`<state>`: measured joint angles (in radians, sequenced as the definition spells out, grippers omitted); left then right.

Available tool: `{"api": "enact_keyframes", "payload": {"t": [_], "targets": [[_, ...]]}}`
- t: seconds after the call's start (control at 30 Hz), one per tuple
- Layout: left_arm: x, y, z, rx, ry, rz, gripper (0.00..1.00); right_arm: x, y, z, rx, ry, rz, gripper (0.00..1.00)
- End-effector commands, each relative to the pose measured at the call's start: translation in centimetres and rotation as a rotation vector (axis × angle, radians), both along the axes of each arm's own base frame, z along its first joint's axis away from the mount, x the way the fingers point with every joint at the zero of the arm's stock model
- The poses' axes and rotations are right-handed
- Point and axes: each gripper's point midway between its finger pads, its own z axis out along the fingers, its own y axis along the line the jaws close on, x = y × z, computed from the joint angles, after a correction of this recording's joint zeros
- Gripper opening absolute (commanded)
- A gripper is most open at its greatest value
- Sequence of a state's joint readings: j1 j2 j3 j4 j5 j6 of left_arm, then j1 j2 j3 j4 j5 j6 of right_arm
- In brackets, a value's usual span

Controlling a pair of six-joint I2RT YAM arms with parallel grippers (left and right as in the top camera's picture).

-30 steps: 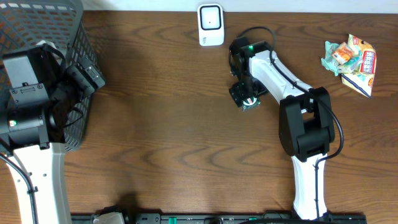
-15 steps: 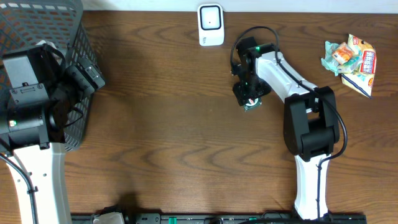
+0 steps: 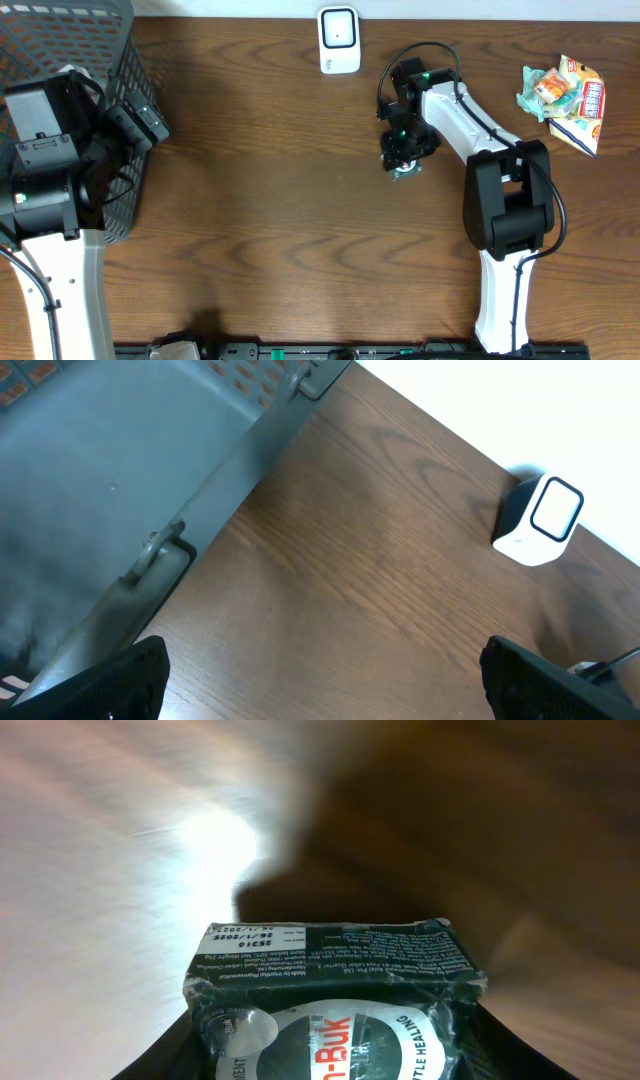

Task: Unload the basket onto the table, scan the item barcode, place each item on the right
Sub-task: 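Grasp the Zam-Buk box with the right gripper, then lift the Zam-Buk box and rotate it toward the scanner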

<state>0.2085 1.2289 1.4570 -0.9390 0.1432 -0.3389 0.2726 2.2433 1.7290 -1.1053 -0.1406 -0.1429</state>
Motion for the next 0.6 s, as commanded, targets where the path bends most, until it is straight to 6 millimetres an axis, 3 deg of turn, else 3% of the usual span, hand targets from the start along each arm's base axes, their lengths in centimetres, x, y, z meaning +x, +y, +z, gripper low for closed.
{"api": "enact_keyframes", "payload": {"t": [0.0,0.3,0.57], "targets": [[-0.1,0.3,0.0,0.016,0.004,0.002,0.98,-1.1,4.5,4.1,0.275,0.001,0.054,0.43],[-0.1,0.3,0.0,0.016,0.004,0.002,0.98,-3.2,11.1,15.1,0.858,-0.017,0.149,0.43],[-0.1,0.3,0.0,0.016,0.004,0.002,0.97,-4.5,13.3,20.2,1.185,0.038,0.181,0.44]]}}
